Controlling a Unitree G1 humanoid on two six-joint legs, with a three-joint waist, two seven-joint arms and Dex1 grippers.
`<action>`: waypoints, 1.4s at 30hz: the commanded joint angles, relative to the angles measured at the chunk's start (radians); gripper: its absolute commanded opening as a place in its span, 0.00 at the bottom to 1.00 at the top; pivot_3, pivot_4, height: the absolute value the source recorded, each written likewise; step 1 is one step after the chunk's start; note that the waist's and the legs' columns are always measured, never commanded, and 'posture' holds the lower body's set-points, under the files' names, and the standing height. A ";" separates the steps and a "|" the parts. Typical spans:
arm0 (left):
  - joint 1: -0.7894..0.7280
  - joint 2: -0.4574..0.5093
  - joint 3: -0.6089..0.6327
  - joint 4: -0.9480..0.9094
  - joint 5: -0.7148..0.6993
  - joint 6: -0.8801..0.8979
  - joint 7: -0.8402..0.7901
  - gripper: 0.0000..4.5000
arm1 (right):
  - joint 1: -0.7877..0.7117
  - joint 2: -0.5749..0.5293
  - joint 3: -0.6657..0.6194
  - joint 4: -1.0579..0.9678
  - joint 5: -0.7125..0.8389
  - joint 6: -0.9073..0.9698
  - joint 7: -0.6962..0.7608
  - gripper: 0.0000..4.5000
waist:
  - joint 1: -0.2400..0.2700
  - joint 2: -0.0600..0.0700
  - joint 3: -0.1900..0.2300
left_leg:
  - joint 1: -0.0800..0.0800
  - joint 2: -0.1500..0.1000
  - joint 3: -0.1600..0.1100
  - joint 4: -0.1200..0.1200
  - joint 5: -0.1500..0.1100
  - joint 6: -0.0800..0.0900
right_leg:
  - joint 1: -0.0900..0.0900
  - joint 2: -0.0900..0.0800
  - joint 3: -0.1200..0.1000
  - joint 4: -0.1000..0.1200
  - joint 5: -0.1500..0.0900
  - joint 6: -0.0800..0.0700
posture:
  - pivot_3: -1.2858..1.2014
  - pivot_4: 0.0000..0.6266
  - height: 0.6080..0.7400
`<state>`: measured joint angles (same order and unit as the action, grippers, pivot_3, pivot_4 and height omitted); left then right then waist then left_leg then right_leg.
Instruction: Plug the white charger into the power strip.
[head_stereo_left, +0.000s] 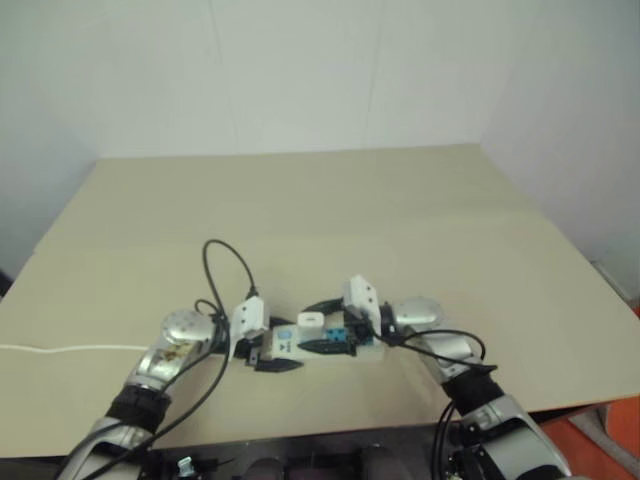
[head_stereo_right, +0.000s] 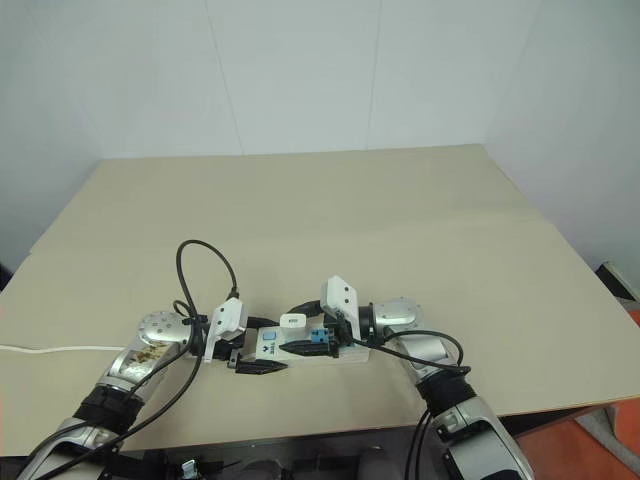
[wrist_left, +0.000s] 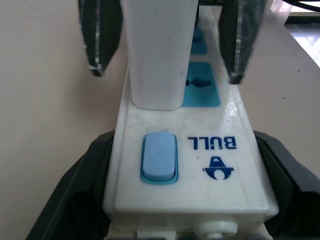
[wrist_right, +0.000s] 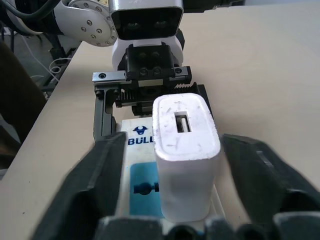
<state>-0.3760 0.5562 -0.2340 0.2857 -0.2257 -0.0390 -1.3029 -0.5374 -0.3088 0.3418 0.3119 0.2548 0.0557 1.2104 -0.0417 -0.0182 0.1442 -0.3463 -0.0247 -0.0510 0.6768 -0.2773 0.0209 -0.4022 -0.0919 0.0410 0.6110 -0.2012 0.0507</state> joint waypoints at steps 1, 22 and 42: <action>0.002 0.010 -0.007 -0.006 0.029 0.009 0.007 0.74 | 0.034 -0.031 0.025 0.040 -0.042 0.048 0.021 1.00 | 0.000 0.000 0.000 | 0.000 0.000 0.000 0.000 0.000 0.000 | 0.000 0.000 0.000 0.000 0.000 0.000 | 0.52 0.24 1.00; 0.091 0.225 0.246 -0.312 -0.222 0.233 -0.079 0.99 | 0.194 -0.447 -0.461 -0.424 0.234 0.232 -0.006 1.00 | 0.025 -0.001 0.021 | -0.026 0.001 0.001 0.000 0.000 -0.001 | -0.025 -0.001 0.000 -0.001 0.000 -0.002 | 0.52 0.24 1.00; 0.132 0.316 0.347 -0.322 -0.270 0.267 -0.091 0.99 | 0.296 -0.561 -0.577 -0.435 0.258 0.220 0.030 1.00 | 0.027 -0.001 0.024 | -0.024 0.001 0.002 0.001 0.000 -0.001 | -0.023 -0.002 0.000 -0.001 0.000 -0.002 | 0.52 0.24 1.00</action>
<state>-0.2378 0.8698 0.0983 -0.0102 -0.4757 0.2245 -1.3922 -0.2398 -0.8523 -0.2045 -0.0913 0.4946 0.2925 1.2362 -0.0152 -0.0196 0.1682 -0.3705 -0.0241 -0.0485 0.6776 -0.2776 0.0197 -0.4249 -0.0935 0.0405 0.6102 -0.2009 0.0487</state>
